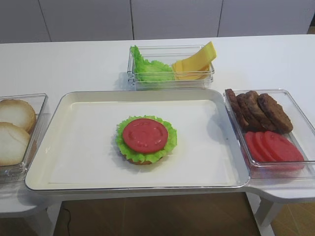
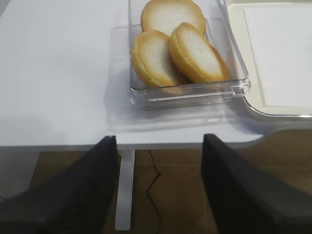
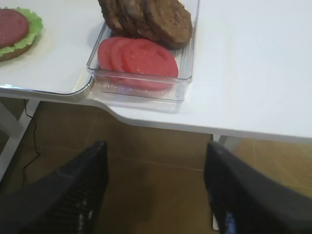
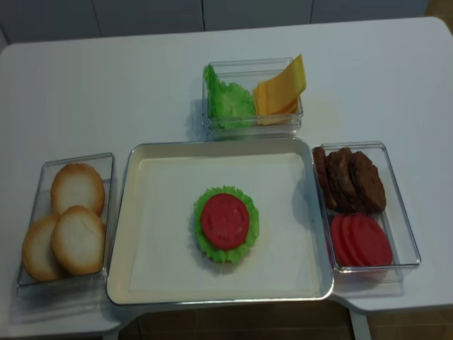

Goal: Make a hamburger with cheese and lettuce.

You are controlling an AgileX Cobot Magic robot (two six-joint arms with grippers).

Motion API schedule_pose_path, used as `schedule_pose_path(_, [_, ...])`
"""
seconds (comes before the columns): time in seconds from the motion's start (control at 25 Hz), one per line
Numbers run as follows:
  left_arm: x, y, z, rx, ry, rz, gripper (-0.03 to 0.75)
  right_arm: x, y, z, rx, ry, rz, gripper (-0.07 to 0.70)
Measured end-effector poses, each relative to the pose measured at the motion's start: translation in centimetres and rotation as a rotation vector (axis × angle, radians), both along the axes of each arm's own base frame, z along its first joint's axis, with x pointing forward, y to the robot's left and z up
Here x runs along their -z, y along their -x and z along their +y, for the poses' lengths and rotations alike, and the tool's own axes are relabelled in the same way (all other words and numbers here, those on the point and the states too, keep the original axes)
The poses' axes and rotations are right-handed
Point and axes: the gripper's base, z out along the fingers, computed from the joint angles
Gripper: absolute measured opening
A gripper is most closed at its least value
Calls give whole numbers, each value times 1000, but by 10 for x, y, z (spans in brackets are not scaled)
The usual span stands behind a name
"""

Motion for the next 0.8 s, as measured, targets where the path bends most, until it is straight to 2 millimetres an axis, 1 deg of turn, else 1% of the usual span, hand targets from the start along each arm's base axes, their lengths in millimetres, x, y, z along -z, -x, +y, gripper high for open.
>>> schedule_pose_path(0.08, [0,0,0,0,0,0,407,-1,-2,0,-5,5,-23,487])
schedule_pose_path(0.24, [0,0,0,0,0,0,407,4,-7,1,-2,7,-36,487])
schedule_pose_path(0.8, [0,0,0,0,0,0,407,5,-8,1,-1,6,-39,486])
